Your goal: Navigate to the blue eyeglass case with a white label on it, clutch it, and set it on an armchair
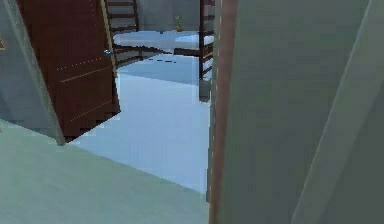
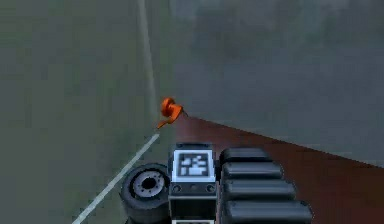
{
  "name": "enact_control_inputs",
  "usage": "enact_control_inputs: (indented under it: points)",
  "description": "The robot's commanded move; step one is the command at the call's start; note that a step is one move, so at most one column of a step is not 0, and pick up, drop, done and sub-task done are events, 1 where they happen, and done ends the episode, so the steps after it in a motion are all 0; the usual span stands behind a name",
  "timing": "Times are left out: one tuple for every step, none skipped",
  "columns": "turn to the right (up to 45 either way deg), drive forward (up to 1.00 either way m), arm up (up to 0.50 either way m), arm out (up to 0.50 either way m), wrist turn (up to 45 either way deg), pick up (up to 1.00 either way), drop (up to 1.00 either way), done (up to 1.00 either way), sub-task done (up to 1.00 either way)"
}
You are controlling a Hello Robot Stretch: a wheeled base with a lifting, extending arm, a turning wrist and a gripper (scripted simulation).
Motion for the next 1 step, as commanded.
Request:
enact_control_inputs:
  points:
    - [-45.0, 0.00, 0.00, 0.00, 0.0, 0.00, 0.00, 0.00, 0.00]
